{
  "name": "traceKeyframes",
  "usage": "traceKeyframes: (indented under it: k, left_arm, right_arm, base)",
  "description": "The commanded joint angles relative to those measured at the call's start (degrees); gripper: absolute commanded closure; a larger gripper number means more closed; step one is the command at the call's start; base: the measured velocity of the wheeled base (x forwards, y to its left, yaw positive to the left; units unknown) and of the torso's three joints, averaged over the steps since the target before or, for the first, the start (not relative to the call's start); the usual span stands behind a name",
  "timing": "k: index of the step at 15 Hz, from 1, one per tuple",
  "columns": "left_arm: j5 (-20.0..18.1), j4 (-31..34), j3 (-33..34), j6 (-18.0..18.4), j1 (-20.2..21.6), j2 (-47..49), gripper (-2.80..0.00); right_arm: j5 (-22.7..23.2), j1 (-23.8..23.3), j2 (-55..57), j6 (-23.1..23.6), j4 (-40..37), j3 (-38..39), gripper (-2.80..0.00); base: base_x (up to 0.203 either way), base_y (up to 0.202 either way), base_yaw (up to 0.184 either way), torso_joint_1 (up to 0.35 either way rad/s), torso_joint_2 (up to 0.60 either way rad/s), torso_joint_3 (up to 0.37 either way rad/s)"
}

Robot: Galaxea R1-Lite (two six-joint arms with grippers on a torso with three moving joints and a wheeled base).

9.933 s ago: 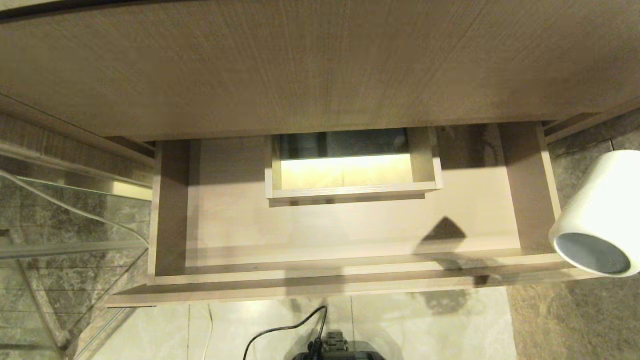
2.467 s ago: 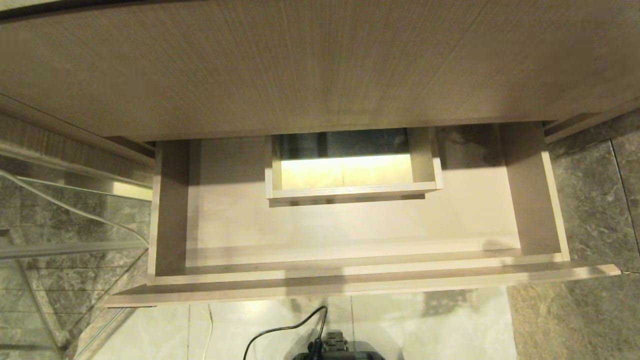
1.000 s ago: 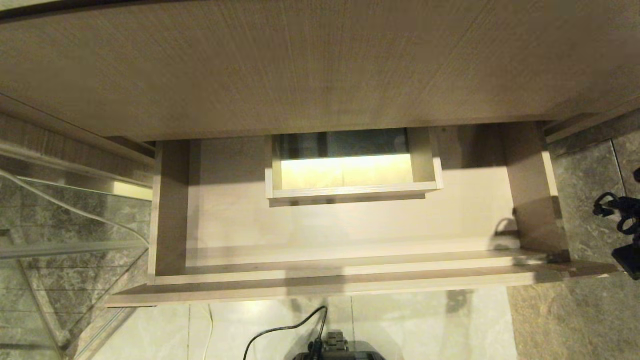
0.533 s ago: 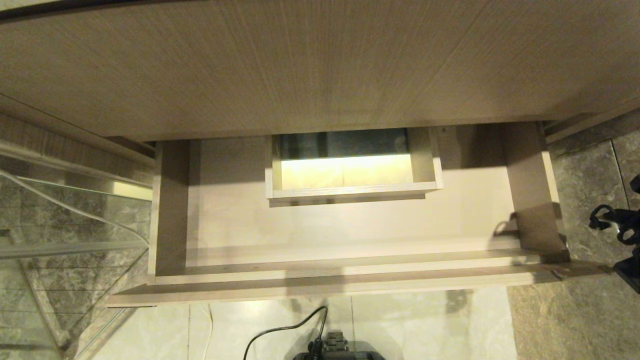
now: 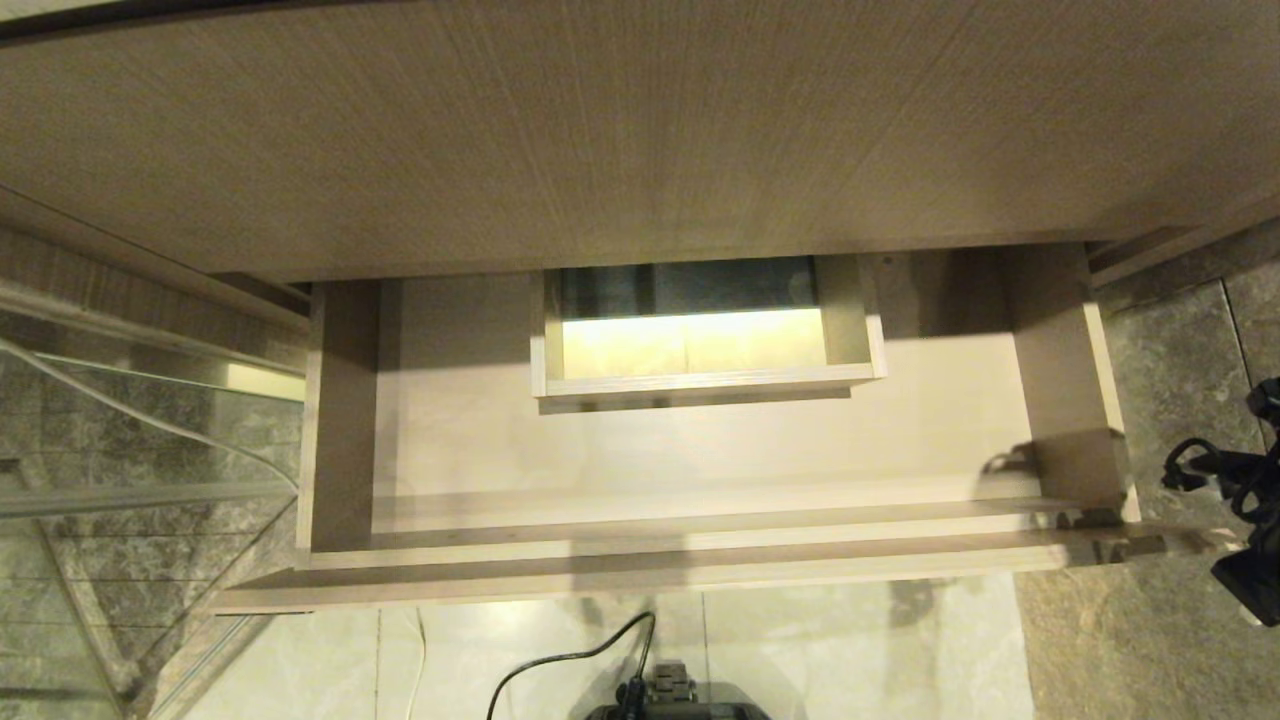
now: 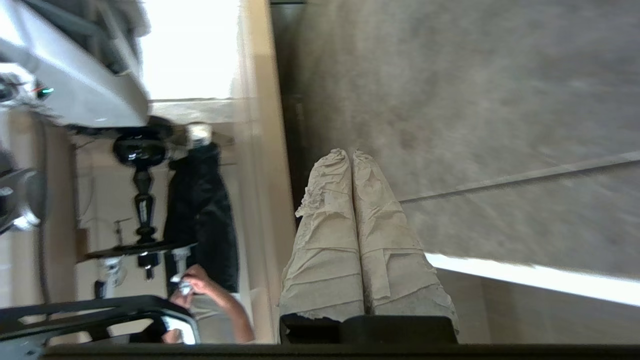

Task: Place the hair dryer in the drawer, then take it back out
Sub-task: Close the drawer

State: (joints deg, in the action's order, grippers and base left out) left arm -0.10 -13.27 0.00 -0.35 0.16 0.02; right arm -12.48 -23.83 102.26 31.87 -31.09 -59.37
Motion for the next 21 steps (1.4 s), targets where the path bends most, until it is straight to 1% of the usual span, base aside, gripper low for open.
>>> traceKeyframes:
  k: [1, 4, 10, 18, 21]
  left_arm:
    - [0.0, -0.1, 2.3, -0.1, 0.0, 0.0, -2.80]
    - [0.0, -0.1, 2.3, -0.1, 0.0, 0.0, -2.80]
    - [0.0, -0.1, 2.3, 0.0, 0.0, 0.0, -2.80]
    - [0.0, -0.1, 2.3, 0.0, 0.0, 0.0, -2.80]
    - [0.0, -0.1, 2.3, -0.1, 0.0, 0.0, -2.80]
  right_arm:
    - [0.3, 0.3, 1.6, -0.7, -0.2, 0.5, 0.00]
    - [2.3, 1.1, 4.5, -2.2, 0.5, -0.3, 0.00]
    - [2.4, 1.0, 7.6, -3.0, 3.1, -4.1, 0.00]
    - [2.2, 0.9, 5.6, -3.0, 7.2, -3.4, 0.00]
    - [2.3, 0.9, 5.2, -3.6, 7.4, -3.1, 0.00]
  base:
    - [0.000, 0.000, 0.000, 0.000, 0.00, 0.000]
    - [0.000, 0.000, 0.000, 0.000, 0.00, 0.000]
    - [0.000, 0.000, 0.000, 0.000, 0.00, 0.000]
    - [0.000, 0.000, 0.000, 0.000, 0.00, 0.000]
    - [0.000, 0.000, 0.000, 0.000, 0.00, 0.000]
